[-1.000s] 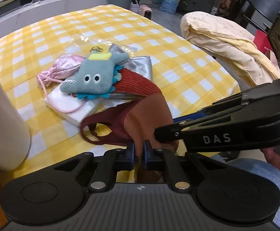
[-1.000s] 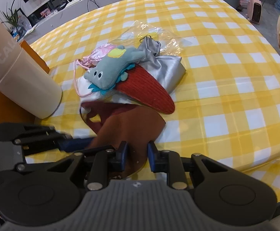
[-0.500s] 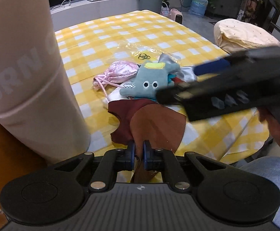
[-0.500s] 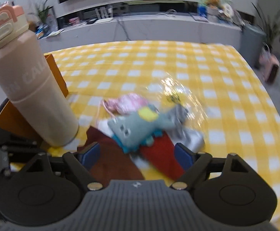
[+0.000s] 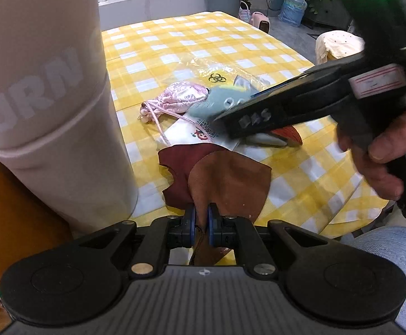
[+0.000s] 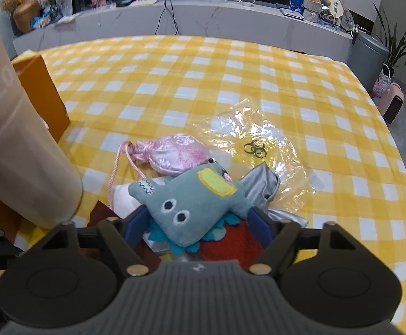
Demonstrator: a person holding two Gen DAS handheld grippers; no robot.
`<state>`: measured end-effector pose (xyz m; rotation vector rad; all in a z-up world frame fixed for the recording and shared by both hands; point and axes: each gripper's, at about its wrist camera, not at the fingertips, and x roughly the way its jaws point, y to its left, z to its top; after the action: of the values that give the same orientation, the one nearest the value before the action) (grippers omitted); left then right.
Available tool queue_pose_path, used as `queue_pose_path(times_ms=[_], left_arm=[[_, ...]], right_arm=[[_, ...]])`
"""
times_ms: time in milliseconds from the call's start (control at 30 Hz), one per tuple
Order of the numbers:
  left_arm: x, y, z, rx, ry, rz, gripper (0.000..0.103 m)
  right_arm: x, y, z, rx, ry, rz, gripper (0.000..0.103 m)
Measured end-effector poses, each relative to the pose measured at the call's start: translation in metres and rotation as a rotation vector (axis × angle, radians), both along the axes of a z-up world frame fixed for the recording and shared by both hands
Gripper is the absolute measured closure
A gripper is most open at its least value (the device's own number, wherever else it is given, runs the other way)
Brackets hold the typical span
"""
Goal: Organize soft objects
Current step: 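Grasp the teal plush monster with the right gripper while the left gripper lifts the leather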
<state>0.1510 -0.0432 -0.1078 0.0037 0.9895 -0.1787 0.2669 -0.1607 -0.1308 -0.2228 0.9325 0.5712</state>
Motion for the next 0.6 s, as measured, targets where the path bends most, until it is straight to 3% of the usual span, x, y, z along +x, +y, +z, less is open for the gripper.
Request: queue_pose_path(times_ms=[233, 600], left_arm=[[-0.004, 0.002, 0.005, -0.023, -0.006, 0.012, 0.094], [-0.034, 0.000, 0.041, -0.052, -0.098, 0.002, 0.094]], right_arm=[[-0.016, -0.018, 0.020, 0.040, -0.035, -0.033, 0.063], [-0.056, -0.070, 0.070, 0.165, -0.064, -0.144, 0.064]])
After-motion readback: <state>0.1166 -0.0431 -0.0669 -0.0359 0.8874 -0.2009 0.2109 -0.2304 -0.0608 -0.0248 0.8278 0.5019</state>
